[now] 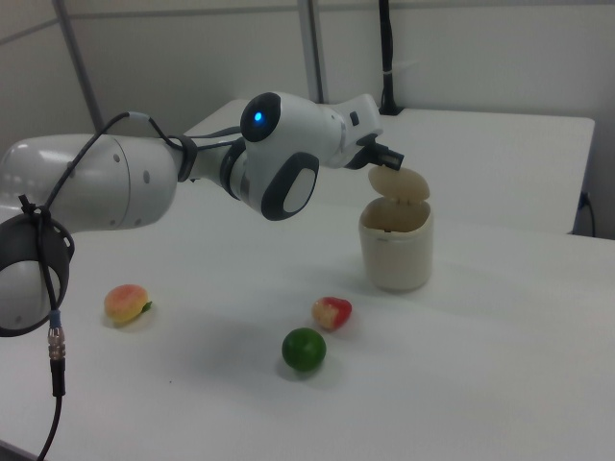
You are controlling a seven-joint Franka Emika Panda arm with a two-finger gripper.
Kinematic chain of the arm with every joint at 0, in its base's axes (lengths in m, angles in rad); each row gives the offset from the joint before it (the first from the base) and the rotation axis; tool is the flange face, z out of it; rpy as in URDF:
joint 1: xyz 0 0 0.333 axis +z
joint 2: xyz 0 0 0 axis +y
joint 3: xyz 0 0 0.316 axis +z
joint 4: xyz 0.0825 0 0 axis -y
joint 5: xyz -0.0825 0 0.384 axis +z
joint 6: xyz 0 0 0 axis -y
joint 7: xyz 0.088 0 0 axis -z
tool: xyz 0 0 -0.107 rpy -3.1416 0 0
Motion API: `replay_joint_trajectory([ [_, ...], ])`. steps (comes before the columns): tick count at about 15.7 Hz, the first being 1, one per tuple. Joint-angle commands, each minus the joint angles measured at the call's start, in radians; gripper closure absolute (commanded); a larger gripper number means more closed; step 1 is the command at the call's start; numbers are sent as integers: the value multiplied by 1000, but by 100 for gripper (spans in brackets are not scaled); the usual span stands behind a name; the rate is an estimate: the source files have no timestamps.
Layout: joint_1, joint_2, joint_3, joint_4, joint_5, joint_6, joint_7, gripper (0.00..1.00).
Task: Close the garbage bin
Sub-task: 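Push the open lid down onto the bin rim with the gripper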
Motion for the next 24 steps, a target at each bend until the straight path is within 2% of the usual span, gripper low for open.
replay_joint_trajectory([
  [1, 1, -75, 0, -104, 7, -28, -10, 100],
  [5, -11, -107, -2, -141, 6, -98, -30, 100],
  [13, -38, -125, -2, -143, 6, -264, -111, 100],
  [24, -45, -108, -2, -146, -5, -349, -195, 100],
])
